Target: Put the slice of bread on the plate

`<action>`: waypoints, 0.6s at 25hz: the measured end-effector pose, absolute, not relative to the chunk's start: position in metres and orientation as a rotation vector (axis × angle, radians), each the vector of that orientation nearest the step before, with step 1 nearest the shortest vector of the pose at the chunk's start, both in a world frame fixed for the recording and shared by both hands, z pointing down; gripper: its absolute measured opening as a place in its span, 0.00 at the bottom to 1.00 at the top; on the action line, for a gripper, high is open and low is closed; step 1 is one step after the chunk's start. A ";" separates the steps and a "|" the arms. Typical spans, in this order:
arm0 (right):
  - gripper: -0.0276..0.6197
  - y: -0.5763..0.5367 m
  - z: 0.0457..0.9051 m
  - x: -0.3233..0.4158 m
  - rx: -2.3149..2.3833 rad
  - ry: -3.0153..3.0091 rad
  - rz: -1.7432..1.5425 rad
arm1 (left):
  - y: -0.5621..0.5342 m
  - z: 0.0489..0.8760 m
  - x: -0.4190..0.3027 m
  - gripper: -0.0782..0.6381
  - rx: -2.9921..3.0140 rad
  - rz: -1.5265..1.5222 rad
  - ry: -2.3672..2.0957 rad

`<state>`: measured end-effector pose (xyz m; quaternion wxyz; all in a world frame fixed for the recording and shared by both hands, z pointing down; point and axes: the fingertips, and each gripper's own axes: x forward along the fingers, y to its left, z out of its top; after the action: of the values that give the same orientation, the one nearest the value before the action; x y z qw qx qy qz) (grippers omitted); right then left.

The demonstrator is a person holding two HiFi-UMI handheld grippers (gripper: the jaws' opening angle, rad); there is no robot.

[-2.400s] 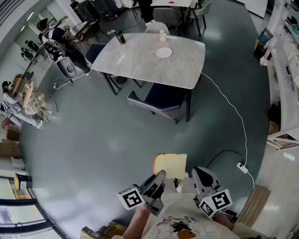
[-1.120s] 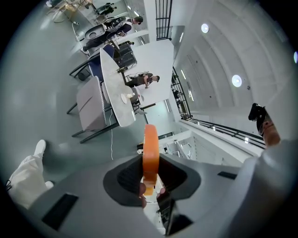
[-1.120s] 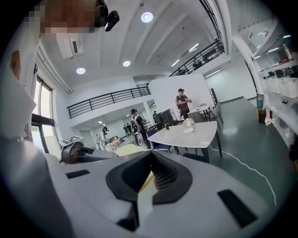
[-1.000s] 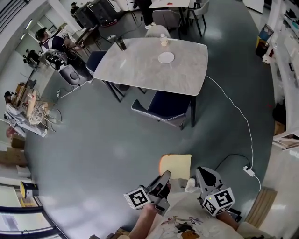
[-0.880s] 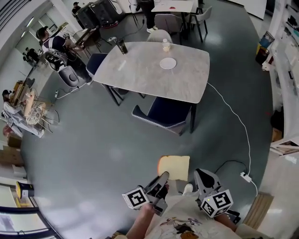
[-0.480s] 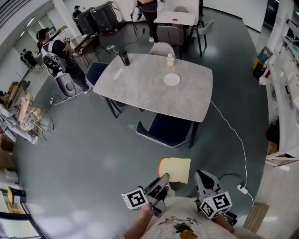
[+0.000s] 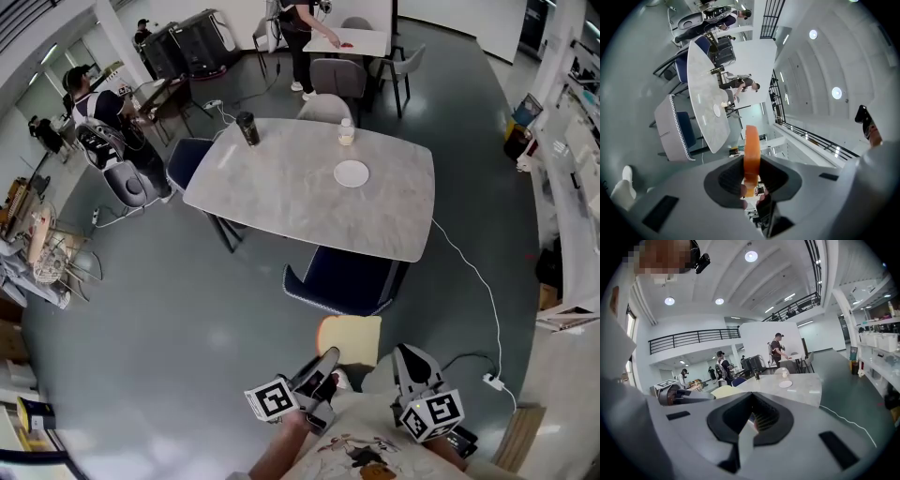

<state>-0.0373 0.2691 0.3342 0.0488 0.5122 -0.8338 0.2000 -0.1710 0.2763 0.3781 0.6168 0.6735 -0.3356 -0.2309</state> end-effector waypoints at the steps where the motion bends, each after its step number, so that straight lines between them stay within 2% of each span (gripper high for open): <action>1: 0.05 0.264 0.337 -0.037 1.567 -2.532 0.621 | 0.272 0.381 -0.172 0.25 1.509 -0.536 -0.770; 15: 0.05 0.127 0.340 -0.012 1.507 -2.555 0.654 | 0.150 0.384 -0.147 0.25 1.427 -0.575 -0.808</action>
<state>-0.0115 0.1269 0.3405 0.0523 0.4954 -0.8400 0.2150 -0.1475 0.1500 0.3838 0.6459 0.6270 -0.3550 -0.2525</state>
